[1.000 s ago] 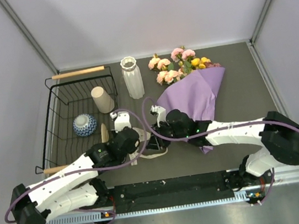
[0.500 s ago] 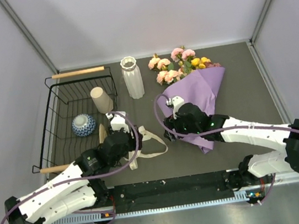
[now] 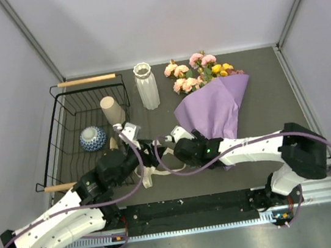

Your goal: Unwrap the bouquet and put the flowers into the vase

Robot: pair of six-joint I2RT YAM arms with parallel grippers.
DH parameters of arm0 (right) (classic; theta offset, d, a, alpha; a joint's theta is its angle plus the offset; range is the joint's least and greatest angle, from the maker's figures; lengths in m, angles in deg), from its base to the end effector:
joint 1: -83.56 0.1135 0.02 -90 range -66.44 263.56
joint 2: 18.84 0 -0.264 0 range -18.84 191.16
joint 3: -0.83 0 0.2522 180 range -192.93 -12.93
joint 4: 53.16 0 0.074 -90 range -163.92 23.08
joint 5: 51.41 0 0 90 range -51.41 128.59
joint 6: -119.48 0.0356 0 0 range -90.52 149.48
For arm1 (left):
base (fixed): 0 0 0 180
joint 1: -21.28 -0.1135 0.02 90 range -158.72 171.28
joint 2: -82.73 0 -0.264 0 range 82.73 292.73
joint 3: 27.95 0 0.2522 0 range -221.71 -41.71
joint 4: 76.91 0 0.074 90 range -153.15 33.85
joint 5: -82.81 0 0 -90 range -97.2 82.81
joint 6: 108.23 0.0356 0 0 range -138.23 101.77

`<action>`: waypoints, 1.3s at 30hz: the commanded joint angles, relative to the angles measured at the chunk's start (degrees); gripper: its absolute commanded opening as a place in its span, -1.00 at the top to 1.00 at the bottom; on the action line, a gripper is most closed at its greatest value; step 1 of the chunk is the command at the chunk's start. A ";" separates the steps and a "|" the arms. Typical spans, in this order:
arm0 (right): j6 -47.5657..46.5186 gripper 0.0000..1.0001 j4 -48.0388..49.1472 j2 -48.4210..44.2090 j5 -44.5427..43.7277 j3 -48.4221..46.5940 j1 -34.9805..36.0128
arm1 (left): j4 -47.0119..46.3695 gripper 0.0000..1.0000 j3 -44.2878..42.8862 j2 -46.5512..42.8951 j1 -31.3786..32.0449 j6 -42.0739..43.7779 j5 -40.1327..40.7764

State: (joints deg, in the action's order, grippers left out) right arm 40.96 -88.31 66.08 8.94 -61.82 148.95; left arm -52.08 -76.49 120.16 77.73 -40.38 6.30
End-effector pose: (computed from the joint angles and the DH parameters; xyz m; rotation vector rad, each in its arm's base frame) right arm 0.1353 0.2532 0.1925 -0.9171 2.2107 -0.0612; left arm 0.0972 -0.1315 0.2968 0.3838 1.8303 -0.7557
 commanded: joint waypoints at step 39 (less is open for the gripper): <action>42.91 -0.63 -27.65 -53.15 -26.08 13.72 -24.15 | -14.50 -0.40 -13.82 33.14 -0.02 -0.17 -18.16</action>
State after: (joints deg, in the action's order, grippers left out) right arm 74.86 -110.89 24.01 -19.48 -50.32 129.17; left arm -61.95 -86.92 152.36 77.69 -38.45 -8.12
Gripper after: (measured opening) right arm 0.709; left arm 0.706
